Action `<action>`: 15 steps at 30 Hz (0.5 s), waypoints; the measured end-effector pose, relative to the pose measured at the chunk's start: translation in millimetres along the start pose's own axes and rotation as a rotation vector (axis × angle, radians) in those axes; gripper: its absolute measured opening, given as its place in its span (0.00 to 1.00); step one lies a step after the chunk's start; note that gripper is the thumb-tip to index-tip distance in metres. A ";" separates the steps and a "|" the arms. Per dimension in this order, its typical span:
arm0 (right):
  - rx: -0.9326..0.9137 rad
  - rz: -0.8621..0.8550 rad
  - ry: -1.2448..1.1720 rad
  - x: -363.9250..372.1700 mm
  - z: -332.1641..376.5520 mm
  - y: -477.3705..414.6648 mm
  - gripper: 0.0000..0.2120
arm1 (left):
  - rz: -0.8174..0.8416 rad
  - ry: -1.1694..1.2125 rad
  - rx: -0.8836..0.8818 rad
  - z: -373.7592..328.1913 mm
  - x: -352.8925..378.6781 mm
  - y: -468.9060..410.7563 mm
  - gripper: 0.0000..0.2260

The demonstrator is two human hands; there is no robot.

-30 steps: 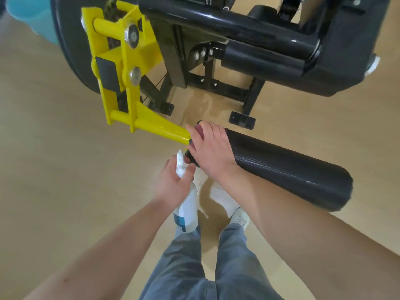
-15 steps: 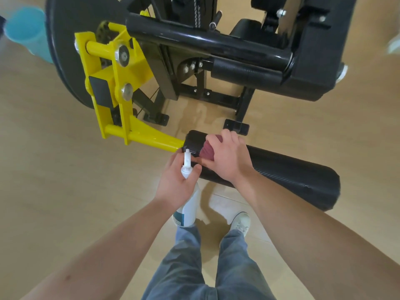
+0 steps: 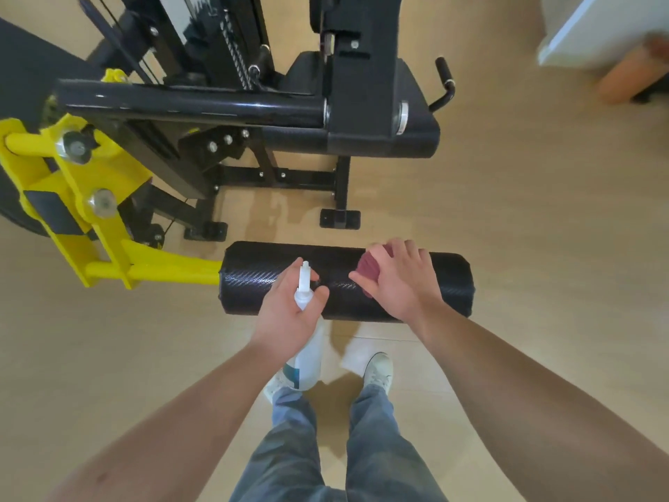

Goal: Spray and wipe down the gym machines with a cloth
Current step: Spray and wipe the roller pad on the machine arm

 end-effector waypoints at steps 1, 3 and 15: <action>0.037 0.003 -0.009 1.1 -16.0 1.8 0.29 | 0.019 0.002 0.000 -2.9 9.6 -1.2 0.10; 0.103 0.009 -0.029 4.1 -46.8 4.9 0.29 | 0.052 -0.006 0.007 -9.8 27.2 -3.3 0.13; 0.214 -0.002 -0.069 12.5 -109.5 37.2 0.24 | 0.029 -0.073 -0.033 -27.9 51.7 -3.0 0.20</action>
Point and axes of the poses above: each hand's wrist, its own y-axis away from the middle knuckle, its own x-axis out of the palm, z = x × y, the point moved 10 cm from there along -y, towards the middle knuckle, and after that the axes turned 13 degrees about x, right-handed, at the moved point
